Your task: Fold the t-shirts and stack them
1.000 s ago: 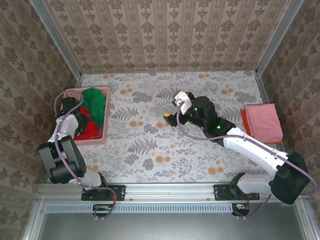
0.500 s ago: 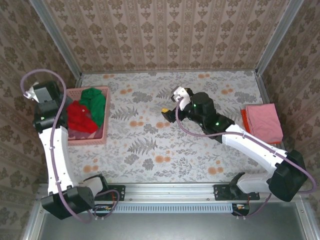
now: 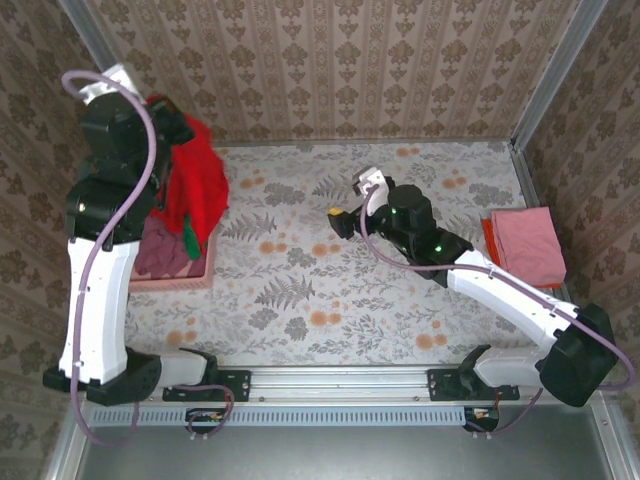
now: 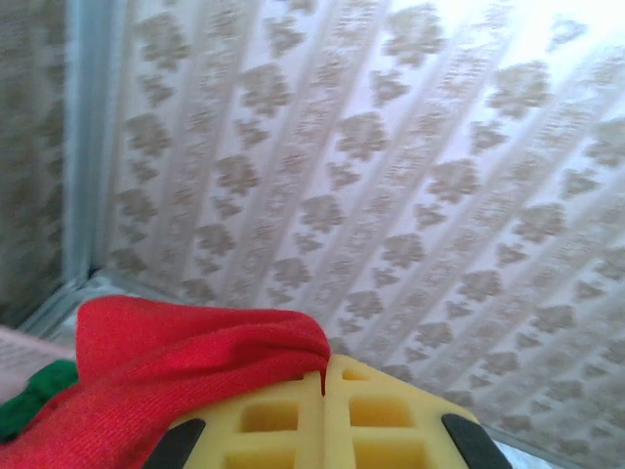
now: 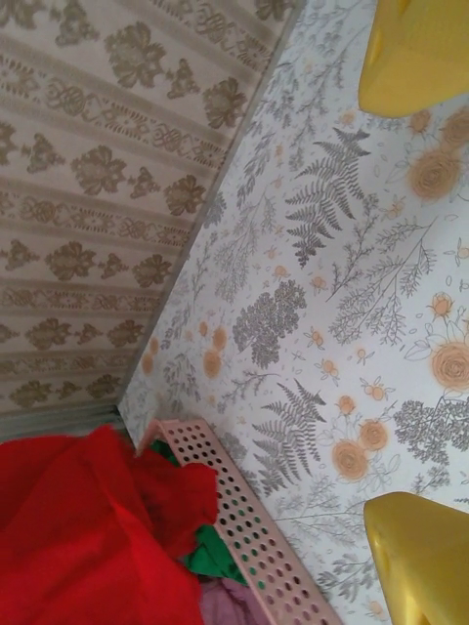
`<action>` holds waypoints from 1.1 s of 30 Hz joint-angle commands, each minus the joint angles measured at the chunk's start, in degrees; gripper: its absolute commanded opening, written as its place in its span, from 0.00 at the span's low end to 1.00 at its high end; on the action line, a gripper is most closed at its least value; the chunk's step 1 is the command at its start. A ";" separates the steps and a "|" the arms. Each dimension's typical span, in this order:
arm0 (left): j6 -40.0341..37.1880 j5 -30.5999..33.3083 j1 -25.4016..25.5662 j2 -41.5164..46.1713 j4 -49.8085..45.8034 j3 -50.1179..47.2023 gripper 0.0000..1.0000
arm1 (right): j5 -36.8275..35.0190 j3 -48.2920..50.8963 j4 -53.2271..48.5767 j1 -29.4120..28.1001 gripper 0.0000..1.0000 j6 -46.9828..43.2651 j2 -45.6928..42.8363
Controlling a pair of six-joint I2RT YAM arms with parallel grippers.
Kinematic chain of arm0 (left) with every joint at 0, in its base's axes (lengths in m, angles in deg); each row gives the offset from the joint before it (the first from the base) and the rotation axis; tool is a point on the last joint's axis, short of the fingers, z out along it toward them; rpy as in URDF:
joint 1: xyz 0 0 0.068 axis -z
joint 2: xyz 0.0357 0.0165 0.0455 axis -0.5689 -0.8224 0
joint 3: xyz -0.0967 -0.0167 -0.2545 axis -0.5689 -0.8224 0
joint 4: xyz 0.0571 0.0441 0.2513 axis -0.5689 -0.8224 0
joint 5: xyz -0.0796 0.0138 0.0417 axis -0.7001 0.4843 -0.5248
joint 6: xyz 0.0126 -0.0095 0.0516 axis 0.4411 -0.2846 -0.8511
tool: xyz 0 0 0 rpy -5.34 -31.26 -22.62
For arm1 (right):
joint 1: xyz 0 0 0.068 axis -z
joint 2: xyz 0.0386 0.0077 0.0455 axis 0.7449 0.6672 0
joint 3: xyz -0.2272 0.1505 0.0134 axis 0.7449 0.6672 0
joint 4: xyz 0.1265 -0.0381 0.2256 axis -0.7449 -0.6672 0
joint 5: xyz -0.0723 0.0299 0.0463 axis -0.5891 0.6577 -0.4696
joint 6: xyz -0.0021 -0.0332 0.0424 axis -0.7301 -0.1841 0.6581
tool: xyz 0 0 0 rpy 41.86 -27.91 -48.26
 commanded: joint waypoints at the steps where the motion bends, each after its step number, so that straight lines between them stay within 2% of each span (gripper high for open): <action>1: -4.98 3.92 6.58 -4.53 1.43 9.47 0.00 | -2.71 1.57 -0.49 2.01 1.00 8.50 -2.81; 7: -7.52 3.25 16.20 -15.10 2.49 25.38 0.00 | -2.39 4.31 -3.32 5.38 1.00 17.11 -5.50; 13: -5.25 -0.94 18.55 -22.64 3.59 33.27 0.00 | 2.71 6.12 -5.60 9.97 1.00 23.70 -7.50; 18: -3.88 -0.62 18.54 -24.96 2.40 32.70 0.00 | 5.31 8.80 -3.56 10.06 1.00 18.39 -10.05; 27: -0.23 -0.60 17.35 -24.32 1.69 24.77 0.00 | 7.43 11.49 -4.92 10.21 1.00 12.66 -11.91; 33: 1.54 -1.23 17.31 -24.38 0.58 22.25 0.00 | 12.87 11.35 -2.26 10.04 1.00 9.33 -9.77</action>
